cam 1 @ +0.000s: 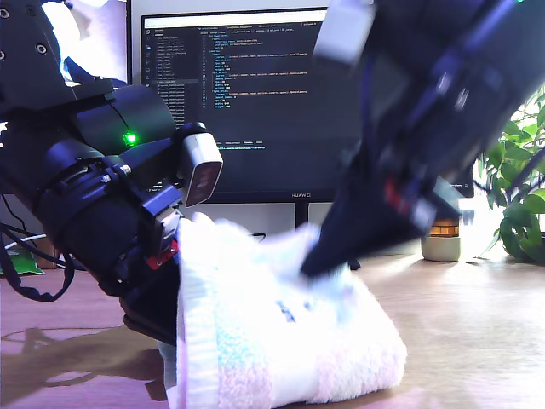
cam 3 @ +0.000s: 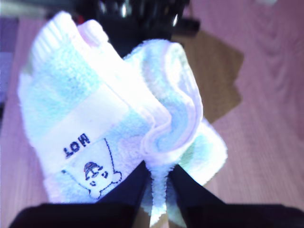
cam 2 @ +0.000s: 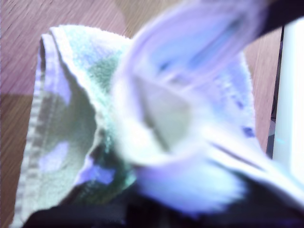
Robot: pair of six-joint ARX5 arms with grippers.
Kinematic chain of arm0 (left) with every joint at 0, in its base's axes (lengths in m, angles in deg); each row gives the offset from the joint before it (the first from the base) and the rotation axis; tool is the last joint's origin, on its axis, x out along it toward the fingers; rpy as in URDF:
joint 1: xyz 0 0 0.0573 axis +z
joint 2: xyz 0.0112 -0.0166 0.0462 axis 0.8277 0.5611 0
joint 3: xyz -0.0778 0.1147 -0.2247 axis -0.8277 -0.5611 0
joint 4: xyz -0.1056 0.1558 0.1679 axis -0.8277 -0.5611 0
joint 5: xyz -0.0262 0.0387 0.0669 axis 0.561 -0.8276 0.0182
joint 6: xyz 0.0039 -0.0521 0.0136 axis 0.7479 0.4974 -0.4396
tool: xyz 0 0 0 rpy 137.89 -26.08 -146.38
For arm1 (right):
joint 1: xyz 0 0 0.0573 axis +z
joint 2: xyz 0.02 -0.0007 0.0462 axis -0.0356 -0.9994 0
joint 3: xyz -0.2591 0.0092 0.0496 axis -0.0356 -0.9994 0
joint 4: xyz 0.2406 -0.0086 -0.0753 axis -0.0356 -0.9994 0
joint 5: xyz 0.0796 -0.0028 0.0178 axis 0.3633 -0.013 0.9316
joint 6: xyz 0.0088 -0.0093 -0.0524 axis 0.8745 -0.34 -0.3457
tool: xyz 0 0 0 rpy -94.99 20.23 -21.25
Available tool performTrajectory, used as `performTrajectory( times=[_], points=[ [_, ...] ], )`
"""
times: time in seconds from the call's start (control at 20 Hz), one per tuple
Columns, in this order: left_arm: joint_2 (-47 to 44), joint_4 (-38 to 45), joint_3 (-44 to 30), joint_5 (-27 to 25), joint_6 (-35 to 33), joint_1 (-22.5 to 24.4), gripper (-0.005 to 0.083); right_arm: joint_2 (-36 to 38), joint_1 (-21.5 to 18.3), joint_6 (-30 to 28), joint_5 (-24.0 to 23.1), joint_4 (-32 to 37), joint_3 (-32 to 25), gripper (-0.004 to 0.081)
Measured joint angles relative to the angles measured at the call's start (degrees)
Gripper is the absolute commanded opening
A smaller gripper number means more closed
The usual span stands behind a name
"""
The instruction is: Fold the tea towel to a neat square and place it to the right
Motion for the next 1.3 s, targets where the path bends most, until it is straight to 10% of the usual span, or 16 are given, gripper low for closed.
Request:
performTrajectory(
  times=[1.3],
  points=[
    [0.0, -1.0, 0.3, -0.1, -0.2, -1.5, -0.0024, -11.6, -2.6, 4.3, 0.7, 8.9, 2.2, -0.0013]
  ],
)
